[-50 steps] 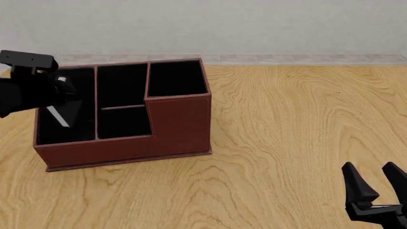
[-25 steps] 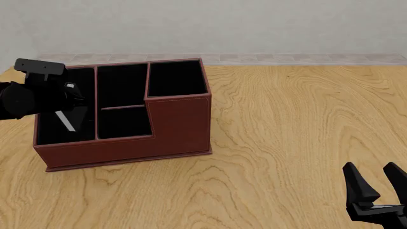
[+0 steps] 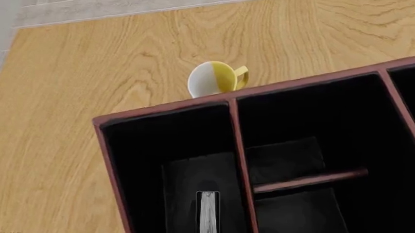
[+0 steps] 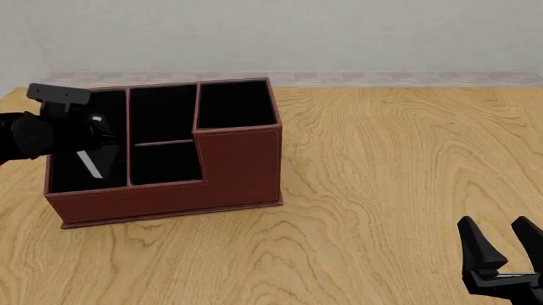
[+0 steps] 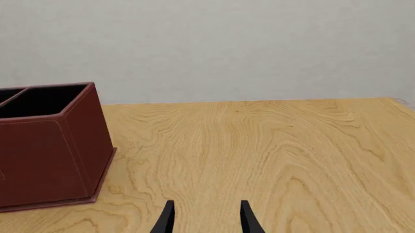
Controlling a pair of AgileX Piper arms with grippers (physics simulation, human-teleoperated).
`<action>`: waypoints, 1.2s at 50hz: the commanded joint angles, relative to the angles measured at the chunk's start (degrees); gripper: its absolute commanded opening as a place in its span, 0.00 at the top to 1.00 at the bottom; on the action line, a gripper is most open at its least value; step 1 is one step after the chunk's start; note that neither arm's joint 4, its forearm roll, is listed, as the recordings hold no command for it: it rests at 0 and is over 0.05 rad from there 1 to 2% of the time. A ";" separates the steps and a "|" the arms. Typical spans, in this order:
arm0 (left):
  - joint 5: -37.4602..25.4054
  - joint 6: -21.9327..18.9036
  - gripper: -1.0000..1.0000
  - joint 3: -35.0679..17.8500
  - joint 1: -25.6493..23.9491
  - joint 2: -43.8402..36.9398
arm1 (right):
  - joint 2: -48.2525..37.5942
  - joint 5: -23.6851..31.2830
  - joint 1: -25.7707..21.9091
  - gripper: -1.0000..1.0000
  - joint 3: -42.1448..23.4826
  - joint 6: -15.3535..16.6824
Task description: Pick up the book and place it in the left compartment of the caddy.
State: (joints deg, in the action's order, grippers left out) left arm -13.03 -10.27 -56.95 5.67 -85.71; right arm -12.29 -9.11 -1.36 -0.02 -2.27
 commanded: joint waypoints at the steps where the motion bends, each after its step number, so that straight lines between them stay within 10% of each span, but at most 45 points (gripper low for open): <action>1: 0.22 -0.41 1.00 -0.41 0.04 -0.40 | -0.07 -0.01 -0.04 0.00 0.01 0.14; 60: 5.68 -0.48 1.00 1.60 1.96 -5.86 | 1.03 0.85 0.16 0.00 0.00 0.19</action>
State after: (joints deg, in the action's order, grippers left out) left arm -8.18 -10.20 -54.95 7.30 -91.03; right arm -11.41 -8.36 -1.24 -0.02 -2.06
